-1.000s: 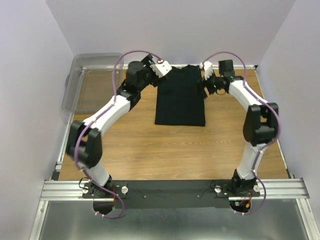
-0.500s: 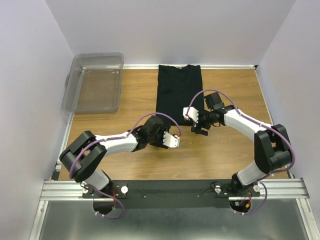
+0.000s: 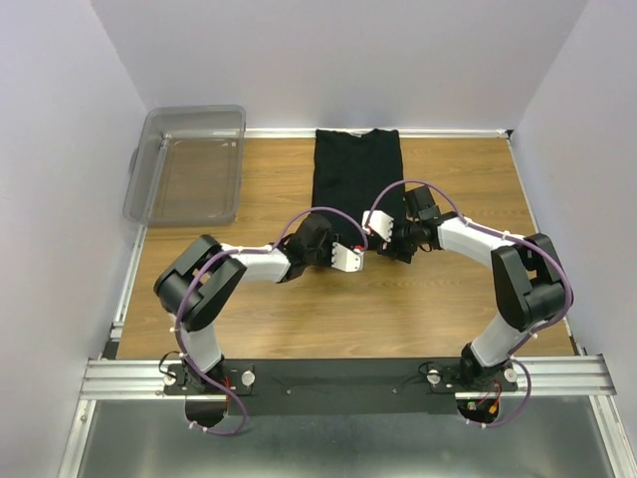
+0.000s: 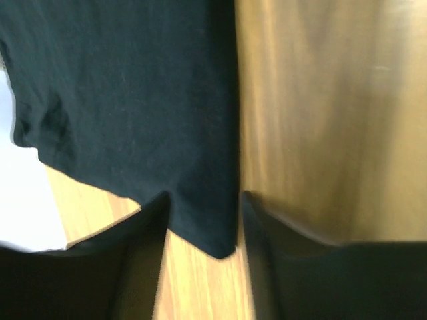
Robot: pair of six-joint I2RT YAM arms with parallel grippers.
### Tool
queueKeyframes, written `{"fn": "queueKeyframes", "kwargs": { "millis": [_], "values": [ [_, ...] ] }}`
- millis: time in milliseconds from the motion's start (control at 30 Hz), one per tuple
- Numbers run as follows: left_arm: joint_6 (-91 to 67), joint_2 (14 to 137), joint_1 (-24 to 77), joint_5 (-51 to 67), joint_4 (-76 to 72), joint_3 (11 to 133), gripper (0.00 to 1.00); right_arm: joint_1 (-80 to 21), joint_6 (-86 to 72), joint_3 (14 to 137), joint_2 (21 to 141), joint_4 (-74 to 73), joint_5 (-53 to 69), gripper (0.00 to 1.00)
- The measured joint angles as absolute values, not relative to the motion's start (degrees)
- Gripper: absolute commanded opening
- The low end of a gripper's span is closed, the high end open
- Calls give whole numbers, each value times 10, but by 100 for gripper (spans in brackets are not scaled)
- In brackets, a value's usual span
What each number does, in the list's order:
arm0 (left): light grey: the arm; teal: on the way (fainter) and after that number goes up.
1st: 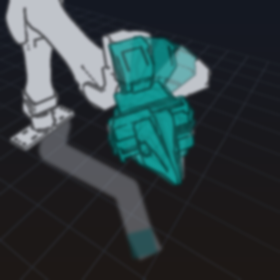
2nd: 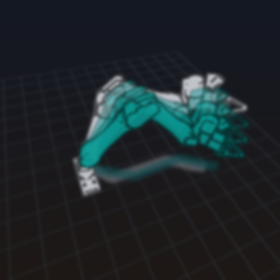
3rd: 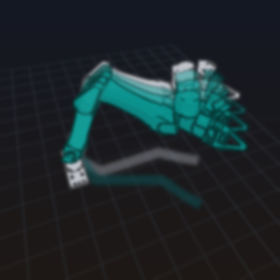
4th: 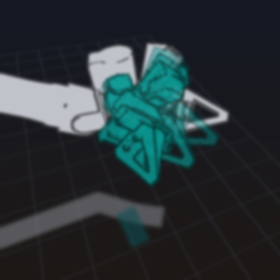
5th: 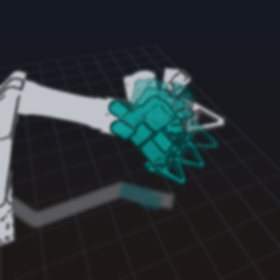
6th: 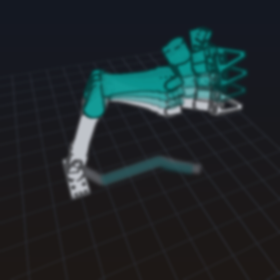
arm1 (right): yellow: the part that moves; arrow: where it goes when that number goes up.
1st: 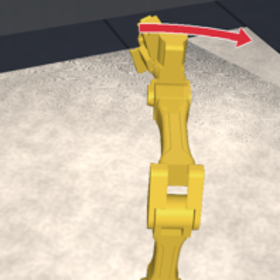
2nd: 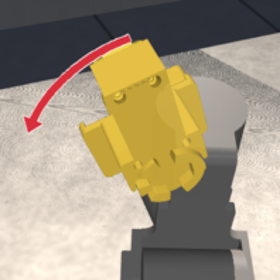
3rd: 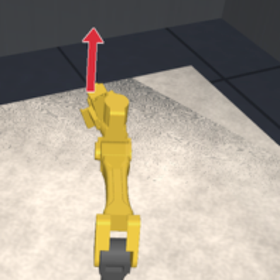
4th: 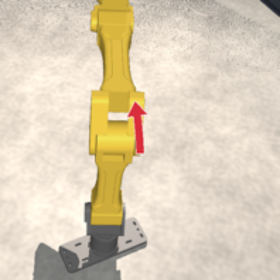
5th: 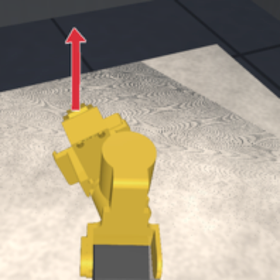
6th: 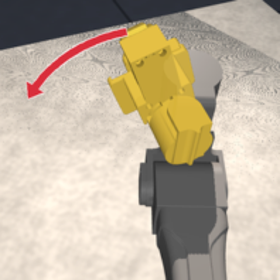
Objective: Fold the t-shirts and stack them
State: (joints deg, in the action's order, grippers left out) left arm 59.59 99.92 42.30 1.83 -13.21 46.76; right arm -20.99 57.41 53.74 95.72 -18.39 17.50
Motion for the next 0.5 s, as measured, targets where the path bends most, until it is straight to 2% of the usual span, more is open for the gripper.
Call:
{"fn": "queueKeyframes", "kwargs": {
  "millis": [100,133,167,200,233,333,500],
  "values": [
    [595,1043,415,16,-129,509,33,-210,566,537,959,-178,172,51],
    [594,1049,413,16,-129,516,26,-210,563,537,960,-177,171,45],
    [593,1061,412,14,-130,528,21,-210,559,537,962,-176,171,30],
    [592,1067,411,13,-129,533,15,-209,558,537,964,-175,172,23],
    [591,1071,411,11,-127,536,0,-209,554,537,967,-174,171,14],
    [589,1072,411,10,-124,536,0,-208,543,538,972,-170,171,5],
    [585,1046,420,17,-85,527,0,-199,553,550,972,-204,180,1]
  ]
}}
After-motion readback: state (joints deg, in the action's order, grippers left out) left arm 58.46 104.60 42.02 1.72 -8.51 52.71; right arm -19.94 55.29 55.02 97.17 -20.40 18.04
